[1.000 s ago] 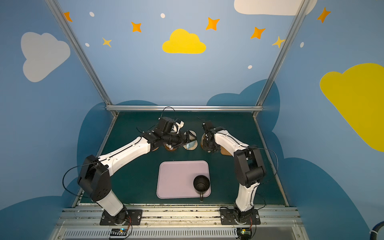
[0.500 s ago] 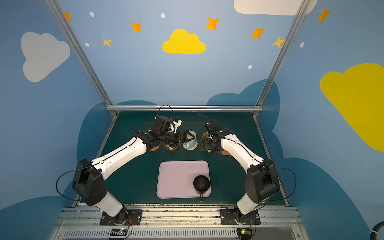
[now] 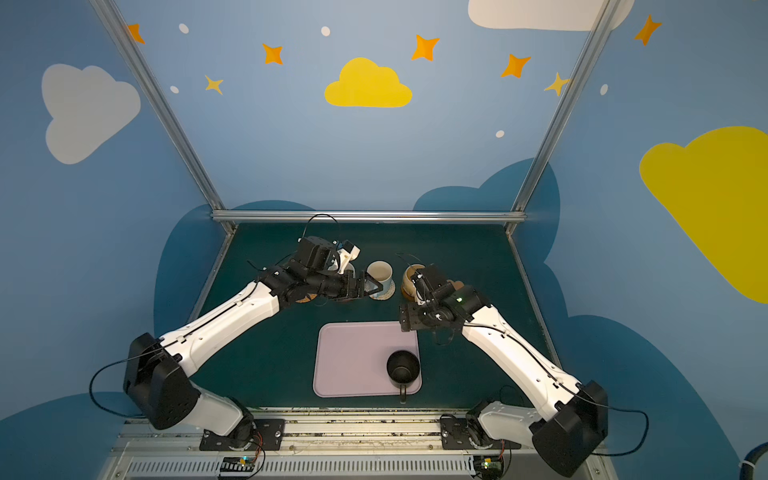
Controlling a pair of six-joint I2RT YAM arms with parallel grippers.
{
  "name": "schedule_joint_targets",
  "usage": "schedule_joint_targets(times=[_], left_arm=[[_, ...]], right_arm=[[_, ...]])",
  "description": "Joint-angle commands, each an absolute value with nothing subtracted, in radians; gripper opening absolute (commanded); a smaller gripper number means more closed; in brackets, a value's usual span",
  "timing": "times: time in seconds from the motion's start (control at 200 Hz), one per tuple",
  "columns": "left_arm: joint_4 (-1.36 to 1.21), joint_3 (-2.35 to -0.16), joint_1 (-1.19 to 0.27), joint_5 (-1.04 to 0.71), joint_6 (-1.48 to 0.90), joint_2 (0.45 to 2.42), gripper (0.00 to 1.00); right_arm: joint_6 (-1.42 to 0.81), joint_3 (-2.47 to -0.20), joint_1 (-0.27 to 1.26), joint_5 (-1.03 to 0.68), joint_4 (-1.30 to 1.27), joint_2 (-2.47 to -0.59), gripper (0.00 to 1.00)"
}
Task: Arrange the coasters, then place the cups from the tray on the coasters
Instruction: 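Move the right gripper over the black mug while the left draws back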
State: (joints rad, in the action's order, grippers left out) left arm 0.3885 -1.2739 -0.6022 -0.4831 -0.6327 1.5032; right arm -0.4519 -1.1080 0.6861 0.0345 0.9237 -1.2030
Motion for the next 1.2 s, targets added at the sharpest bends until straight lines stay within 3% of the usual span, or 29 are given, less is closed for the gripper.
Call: schedule_joint_targets(times=[0.0,0.365,1.056,1.196], left_arm=[[0.412,-1.239,-0.6,-0.501,-0.628,1.469,1.0],[0.419,-1.154,-0.61,-0.467,-0.685,1.432,1.0],[0.36,-0.963,-0.629,-0.61,-0.794,1.343,0.98],[0.359,-0.932,-0.631,-0.604,-0.801,1.321,0.98]], right_arm=[[-0.532,-1.054,0.743,0.01,0.991,-1.154,0.89],[-0.703,-0.944,0.958,0.07,1.027,-1.053,0.89],[-0.923,-0.846,1.279,0.224,0.981,-1.092,0.89],[-0.948,-0.816,1.298,0.235,0.94,-1.128,0.84]])
